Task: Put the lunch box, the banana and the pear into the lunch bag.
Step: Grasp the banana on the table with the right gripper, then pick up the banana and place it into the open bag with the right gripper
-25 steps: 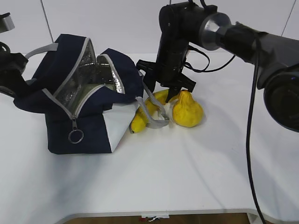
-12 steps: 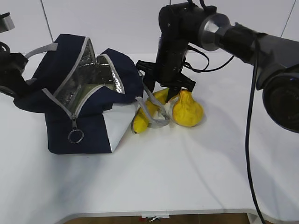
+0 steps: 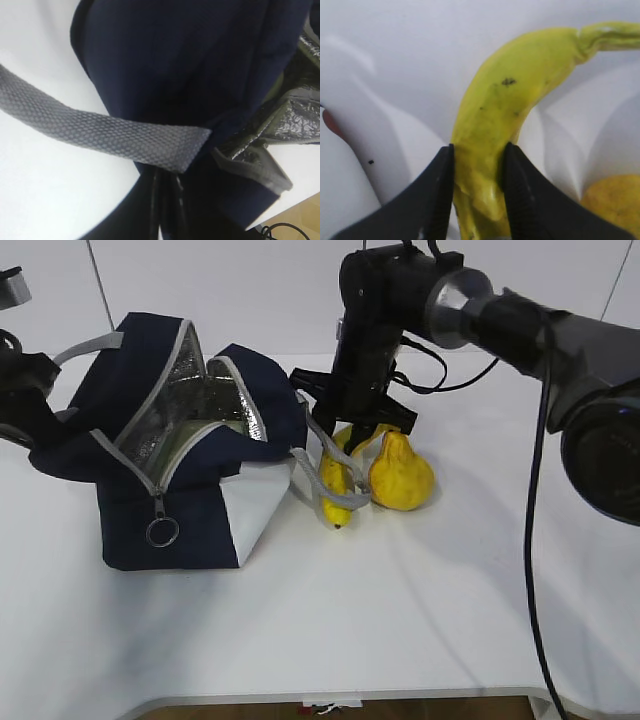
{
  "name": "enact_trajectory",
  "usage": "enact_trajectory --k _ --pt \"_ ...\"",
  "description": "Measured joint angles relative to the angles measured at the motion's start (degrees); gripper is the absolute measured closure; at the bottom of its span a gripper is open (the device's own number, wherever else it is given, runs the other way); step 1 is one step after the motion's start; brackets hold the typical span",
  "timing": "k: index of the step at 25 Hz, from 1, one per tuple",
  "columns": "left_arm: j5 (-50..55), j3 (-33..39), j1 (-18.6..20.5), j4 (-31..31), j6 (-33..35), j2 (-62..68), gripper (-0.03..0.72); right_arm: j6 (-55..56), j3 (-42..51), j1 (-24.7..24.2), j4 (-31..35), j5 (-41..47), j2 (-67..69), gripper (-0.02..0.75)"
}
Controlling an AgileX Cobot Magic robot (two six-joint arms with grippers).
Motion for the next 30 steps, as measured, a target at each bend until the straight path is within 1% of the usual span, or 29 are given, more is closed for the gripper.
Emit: enact_trajectory --k 11,13,19,22,24,25,29,30 --pt "0.0 0.0 0.0 0.0 0.0 0.0 0.695 -4.3 -5.2 0.0 -5.2 0.6 2.1 0.486" --pt "0.0 0.0 0.0 0.0 0.0 0.0 0.695 -5.0 -6.8 0.0 -5.6 1.0 2.3 0.5" --pt "0.0 0.0 0.0 0.0 0.0 0.0 0.695 -6.7 -13.0 0.0 -5.8 1.2 2.3 0.51" --pt "0.0 0.0 0.0 0.0 0.0 0.0 0.695 -7.4 -13.5 0.0 -5.9 1.3 2.4 0.51" --pt "0.0 0.0 0.0 0.0 0.0 0.0 0.695 -7.6 -13.5 0.0 -5.9 1.4 2.5 0.491" --pt "0.0 0.0 0.0 0.0 0.0 0.0 0.695 -7.7 -13.5 0.0 -5.9 1.5 2.6 0.468" --pt "0.0 0.0 0.0 0.0 0.0 0.0 0.695 -7.7 -13.5 0.0 -5.9 1.5 2.6 0.332" --pt "0.0 0.0 0.0 0.0 0.0 0.0 0.695 -7.8 -13.5 0.0 -5.7 1.5 2.6 0.311"
